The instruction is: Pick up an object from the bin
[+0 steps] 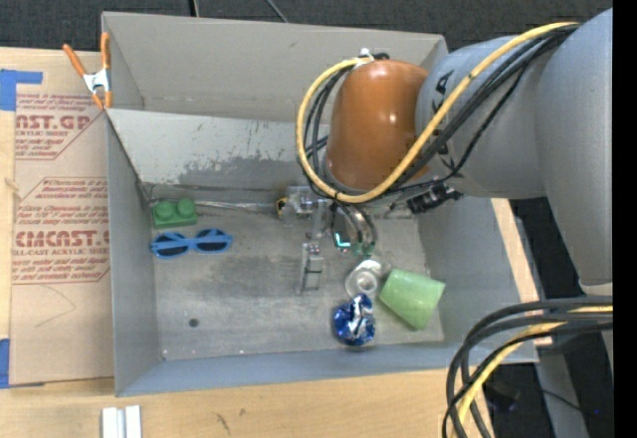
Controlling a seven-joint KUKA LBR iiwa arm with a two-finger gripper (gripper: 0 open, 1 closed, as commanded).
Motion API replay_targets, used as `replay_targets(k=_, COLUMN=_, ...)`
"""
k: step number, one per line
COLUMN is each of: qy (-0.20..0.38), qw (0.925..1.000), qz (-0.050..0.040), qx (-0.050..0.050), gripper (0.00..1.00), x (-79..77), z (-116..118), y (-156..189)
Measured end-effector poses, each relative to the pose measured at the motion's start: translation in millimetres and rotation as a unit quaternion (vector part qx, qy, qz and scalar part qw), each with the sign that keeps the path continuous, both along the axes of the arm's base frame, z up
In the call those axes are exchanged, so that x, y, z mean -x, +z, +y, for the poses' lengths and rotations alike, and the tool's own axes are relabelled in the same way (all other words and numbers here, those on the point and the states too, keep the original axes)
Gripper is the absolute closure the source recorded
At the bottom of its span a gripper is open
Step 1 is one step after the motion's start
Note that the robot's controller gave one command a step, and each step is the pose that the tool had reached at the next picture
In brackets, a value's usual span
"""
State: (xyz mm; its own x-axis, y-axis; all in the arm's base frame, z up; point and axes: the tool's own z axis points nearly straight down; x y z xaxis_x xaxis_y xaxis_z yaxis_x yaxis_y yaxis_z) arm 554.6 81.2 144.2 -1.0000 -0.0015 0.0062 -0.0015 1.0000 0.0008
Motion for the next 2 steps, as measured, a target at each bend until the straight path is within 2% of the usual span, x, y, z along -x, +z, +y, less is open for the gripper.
replay_targets(k=1, qy=-0.043, qw=0.9991, qz=-0.0019, qx=0.001, gripper=0.00, x=-26.1, z=131.5, y=-76.5)
replay_targets(k=2, qy=-0.089, qw=0.9960, qz=-0.0047, qx=-0.001, gripper=0.00, x=-27.7, z=154.0, y=-43.2)
